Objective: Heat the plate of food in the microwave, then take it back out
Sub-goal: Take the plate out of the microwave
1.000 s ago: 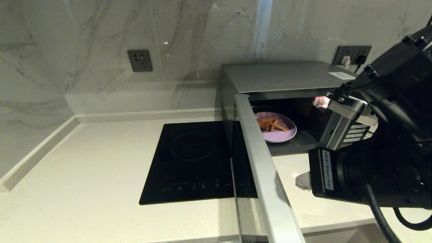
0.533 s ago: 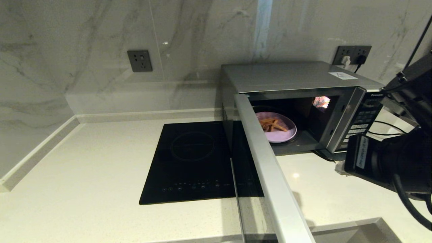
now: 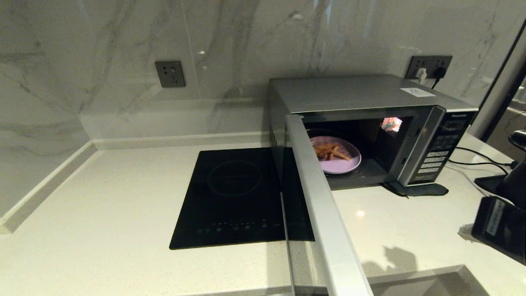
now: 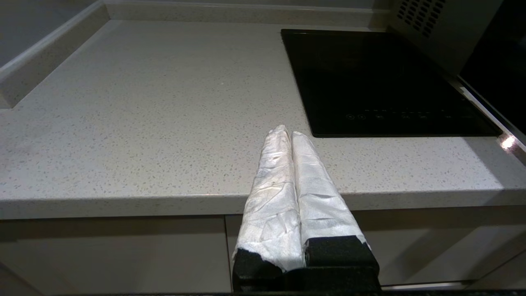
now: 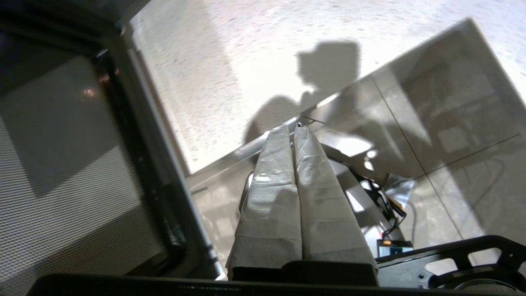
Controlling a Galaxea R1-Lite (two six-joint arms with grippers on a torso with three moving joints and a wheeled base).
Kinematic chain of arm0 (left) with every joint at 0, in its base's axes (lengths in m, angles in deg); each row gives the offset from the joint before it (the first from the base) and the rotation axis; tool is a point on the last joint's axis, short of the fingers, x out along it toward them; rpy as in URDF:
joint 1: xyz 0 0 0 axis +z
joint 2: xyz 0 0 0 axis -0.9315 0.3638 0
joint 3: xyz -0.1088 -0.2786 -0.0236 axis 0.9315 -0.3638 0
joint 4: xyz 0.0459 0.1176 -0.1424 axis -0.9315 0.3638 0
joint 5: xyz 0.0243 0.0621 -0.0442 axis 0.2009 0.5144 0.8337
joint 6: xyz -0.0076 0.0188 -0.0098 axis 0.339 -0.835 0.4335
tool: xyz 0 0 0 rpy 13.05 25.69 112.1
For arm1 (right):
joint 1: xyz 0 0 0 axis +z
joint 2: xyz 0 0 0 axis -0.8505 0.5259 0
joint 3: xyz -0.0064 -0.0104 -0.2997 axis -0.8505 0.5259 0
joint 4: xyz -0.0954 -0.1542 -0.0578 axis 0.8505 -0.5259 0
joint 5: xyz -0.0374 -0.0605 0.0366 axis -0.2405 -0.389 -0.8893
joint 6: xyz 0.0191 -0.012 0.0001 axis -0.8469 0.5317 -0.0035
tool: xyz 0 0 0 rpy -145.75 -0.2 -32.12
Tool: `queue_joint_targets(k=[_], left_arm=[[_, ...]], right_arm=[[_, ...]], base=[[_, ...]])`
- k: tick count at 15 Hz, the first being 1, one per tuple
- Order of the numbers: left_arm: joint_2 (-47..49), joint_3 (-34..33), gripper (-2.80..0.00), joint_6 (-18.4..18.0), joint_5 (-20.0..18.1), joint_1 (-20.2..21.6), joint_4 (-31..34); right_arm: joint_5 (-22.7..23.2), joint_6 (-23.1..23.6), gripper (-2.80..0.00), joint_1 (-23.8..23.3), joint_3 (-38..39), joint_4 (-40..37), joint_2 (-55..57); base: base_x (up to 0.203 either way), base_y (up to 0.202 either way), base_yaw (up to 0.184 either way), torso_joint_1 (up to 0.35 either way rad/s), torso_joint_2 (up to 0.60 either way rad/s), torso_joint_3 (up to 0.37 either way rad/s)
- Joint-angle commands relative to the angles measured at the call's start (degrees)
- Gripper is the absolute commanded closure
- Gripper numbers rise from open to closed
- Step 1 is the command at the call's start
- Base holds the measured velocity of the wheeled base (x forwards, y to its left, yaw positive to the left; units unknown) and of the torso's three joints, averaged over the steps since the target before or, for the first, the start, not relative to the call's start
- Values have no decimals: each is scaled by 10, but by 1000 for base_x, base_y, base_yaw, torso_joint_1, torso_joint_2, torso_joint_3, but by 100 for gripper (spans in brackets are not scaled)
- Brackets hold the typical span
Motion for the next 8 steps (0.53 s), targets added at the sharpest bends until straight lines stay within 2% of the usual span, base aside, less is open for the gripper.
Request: queue_joint_targets(k=[1, 3, 4, 5, 8], left_arm=[[1, 0, 0, 0, 0, 0, 0], [1, 0, 0, 0, 0, 0, 0], [1, 0, 0, 0, 0, 0, 0], [1, 0, 0, 0, 0, 0, 0], [1, 0, 0, 1, 0, 0, 0]], right_arm=[[-1, -2, 0, -28, 47, 12, -70], [-2, 0, 0, -38, 49, 11, -86], [-2, 0, -127, -44, 53, 11, -87], [-2, 0, -280, -48, 57, 12, -86], [-2, -3, -280, -54, 61, 14, -80]], base=[[0, 0, 0, 0, 0, 0], [0, 0, 0, 0, 0, 0], [0, 0, 0, 0, 0, 0], [0, 0, 0, 0, 0, 0], [0, 0, 0, 0, 0, 0]])
